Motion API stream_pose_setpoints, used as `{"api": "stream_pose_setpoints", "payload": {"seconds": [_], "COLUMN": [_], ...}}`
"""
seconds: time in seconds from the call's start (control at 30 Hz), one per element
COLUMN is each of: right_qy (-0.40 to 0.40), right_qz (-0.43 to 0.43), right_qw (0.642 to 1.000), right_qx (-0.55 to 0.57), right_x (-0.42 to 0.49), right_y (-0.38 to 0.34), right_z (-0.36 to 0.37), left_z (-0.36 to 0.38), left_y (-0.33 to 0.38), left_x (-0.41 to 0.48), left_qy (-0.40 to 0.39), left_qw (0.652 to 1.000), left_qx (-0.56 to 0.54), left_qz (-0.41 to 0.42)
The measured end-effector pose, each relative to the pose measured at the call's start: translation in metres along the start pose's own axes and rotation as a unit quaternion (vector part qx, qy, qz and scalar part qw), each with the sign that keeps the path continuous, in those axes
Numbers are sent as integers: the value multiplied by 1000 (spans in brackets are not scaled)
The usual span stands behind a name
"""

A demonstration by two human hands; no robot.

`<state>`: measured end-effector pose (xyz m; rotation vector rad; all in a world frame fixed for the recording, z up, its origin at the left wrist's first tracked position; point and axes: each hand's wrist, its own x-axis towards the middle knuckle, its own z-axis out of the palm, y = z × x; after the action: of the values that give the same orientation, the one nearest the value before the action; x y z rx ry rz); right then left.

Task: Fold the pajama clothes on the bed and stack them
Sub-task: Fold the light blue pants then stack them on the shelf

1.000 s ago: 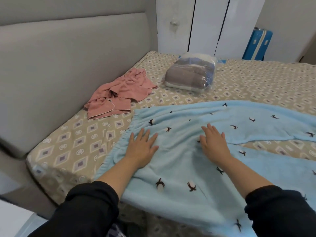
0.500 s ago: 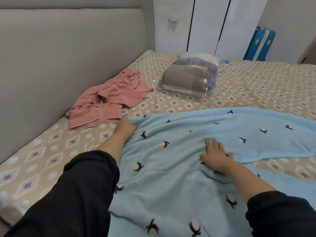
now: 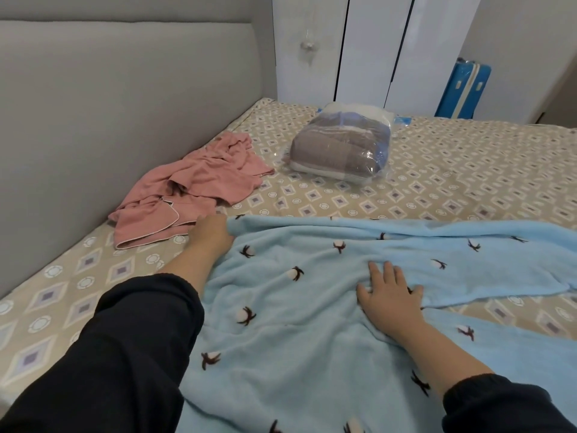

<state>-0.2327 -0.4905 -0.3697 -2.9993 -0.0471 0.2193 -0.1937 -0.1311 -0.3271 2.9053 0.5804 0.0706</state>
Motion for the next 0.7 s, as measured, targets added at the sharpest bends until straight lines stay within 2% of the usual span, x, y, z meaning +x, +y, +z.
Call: {"api": "stream_pose_setpoints", "payload": {"seconds": [0.07,0.17,0.27,0.37,0.5,0.6,0.7], "right_qy": [55,117,148,194,169,177,185], "right_qz": [-3,-10,-72,-182,-273,-241,-181], "right_qw": [998,993,986,957,944,954,965], "right_qx": [6,1,36,117,76,-19,-50], "right_x": [-9,-24,-33,-35,-30,-23,-29], "right_y": [-3,-9,-19,-49,-90,-88,-58], "right_z": [-1,-7,-23,-48,-71,-81,-88], "left_z": [-12,-36,-56,-69,-89,-101,-106], "left_y": [9,24,32,39,41,33,13], "left_x": [-9,-38,-79,-116,-153,-177,-194], "left_qy": [68,137,154,144,159,177,192], "left_qw": [997,983,958,935,898,873,872], "left_qx": [18,-59,-99,-103,-111,-109,-79], "left_qz": [29,111,221,307,394,441,443]}}
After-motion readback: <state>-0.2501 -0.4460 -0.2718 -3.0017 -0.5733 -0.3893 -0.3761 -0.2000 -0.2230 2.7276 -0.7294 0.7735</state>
